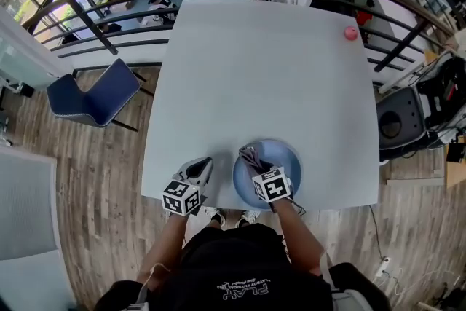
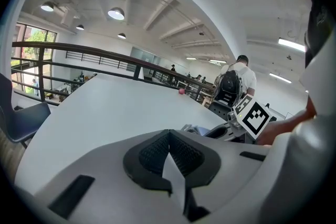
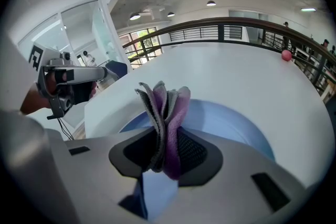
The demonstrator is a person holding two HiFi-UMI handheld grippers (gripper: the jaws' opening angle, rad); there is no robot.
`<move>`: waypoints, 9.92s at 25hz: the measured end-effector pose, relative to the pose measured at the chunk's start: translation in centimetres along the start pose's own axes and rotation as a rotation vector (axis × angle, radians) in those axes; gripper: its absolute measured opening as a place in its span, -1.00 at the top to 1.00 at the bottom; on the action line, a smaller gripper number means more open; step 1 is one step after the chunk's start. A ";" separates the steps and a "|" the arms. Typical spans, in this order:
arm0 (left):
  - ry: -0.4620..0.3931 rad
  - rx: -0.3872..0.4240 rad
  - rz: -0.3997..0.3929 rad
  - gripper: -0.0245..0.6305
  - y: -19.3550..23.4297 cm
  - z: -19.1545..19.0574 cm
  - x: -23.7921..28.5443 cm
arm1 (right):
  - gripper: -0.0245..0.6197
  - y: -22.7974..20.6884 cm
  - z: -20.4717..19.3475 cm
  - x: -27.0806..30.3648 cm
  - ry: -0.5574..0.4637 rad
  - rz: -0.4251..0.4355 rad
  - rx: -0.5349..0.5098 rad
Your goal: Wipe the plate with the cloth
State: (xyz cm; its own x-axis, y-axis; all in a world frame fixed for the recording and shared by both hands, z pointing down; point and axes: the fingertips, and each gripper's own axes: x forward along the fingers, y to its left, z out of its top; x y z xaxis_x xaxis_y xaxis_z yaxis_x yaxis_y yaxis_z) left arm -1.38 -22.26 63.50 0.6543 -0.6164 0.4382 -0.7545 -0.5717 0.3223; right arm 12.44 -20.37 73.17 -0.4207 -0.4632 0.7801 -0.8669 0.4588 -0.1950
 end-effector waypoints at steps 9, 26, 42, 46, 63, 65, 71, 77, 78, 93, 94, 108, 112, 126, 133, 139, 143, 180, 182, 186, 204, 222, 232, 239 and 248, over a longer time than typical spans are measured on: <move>0.002 0.033 -0.050 0.89 -1.3 0.8 1.1 | 0.55 -4.3 -1.1 -1.4 0.006 -0.103 0.113; 0.034 0.052 -0.110 0.89 -3.0 -0.2 1.6 | 0.55 -8.0 -3.6 -4.1 0.004 -0.223 0.210; 0.028 0.094 -0.120 0.89 -2.7 -0.1 -0.5 | 0.55 -3.5 -2.3 -4.5 -0.044 -0.222 0.210; 0.020 0.104 -0.119 0.89 -2.1 0.3 -1.4 | 0.55 0.9 -0.8 -2.9 -0.035 -0.144 0.154; 0.044 0.072 -0.137 0.89 -0.9 -0.9 -1.7 | 0.55 4.1 -0.5 0.6 0.036 -0.111 0.082; 0.045 0.069 -0.145 0.89 -1.2 -1.2 -1.4 | 0.56 3.6 -0.7 0.5 0.038 -0.119 0.085; 0.065 0.061 -0.161 0.89 -1.9 -2.0 -0.7 | 0.55 1.6 -1.5 -0.5 0.040 -0.146 0.121; 0.076 0.077 -0.174 0.89 -2.5 -2.0 0.0 | 0.55 -0.7 -2.6 -1.7 0.035 -0.186 0.169; 0.078 0.078 -0.178 0.89 -2.5 -2.0 0.1 | 0.55 -1.1 -2.7 -2.0 0.036 -0.197 0.174; 0.097 0.086 -0.197 0.89 -3.4 -2.8 0.8 | 0.56 -6.8 -4.9 -4.4 0.034 -0.305 0.205; 0.100 0.085 -0.196 0.89 -3.4 -2.7 0.8 | 0.56 -7.2 -5.0 -4.6 0.035 -0.309 0.212; 0.097 0.068 -0.196 0.89 -3.5 -2.6 0.0 | 0.56 -9.5 -6.3 -6.5 0.063 -0.388 0.187; 0.097 0.061 -0.187 0.89 -3.5 -2.8 -0.5 | 0.56 -8.9 -6.2 -6.9 0.048 -0.394 0.176; 0.080 0.057 -0.183 0.89 -3.3 -2.5 -0.8 | 0.56 -0.3 -3.9 -3.6 -0.044 -0.094 0.349; 0.082 0.051 -0.178 0.89 -3.1 -2.7 -1.3 | 0.56 2.5 -3.3 -1.9 -0.011 -0.039 0.287; 0.090 0.045 -0.175 0.89 -2.4 -3.0 -1.4 | 0.56 4.2 -3.5 -0.8 0.024 -0.029 0.252; 0.097 0.046 -0.178 0.89 -2.3 -3.5 -1.2 | 0.56 4.4 -4.0 -0.9 0.043 -0.054 0.207; 0.129 0.093 -0.221 0.89 -7.6 -3.8 2.0 | 0.55 -6.3 -8.1 -6.9 0.006 -0.271 0.245; 0.127 0.090 -0.215 0.89 -7.7 -3.6 2.0 | 0.55 -6.5 -8.1 -7.1 -0.006 -0.266 0.260; 0.120 0.084 -0.209 0.89 -8.3 -2.3 2.0 | 0.55 -6.6 -7.0 -7.7 -0.019 -0.261 0.252; 0.001 0.118 -0.187 0.89 -8.2 2.4 0.5 | 0.56 -4.1 1.9 -12.1 -0.340 -0.173 0.195; -0.262 0.229 -0.178 0.89 -5.0 15.1 -3.2 | 0.56 -1.5 14.1 -19.2 -0.616 -0.267 -0.002; -0.336 0.262 -0.190 0.89 -6.8 18.2 -5.5 | 0.56 0.6 16.0 -22.5 -0.684 -0.296 -0.048; -0.330 0.269 -0.207 0.89 -7.9 17.4 -7.0 | 0.56 2.4 15.6 -23.6 -0.702 -0.296 -0.059; -0.313 0.276 -0.219 0.89 -9.0 16.1 -6.5 | 0.56 1.9 14.7 -23.1 -0.688 -0.299 -0.046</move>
State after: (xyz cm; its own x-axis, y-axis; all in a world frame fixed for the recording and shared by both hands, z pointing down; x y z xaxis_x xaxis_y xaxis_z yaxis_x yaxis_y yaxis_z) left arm 1.97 -21.86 44.23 0.8129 -0.5743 0.0973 -0.5824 -0.8032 0.1248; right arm 16.58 -19.92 46.08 -0.2542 -0.9356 0.2449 -0.9647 0.2631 0.0040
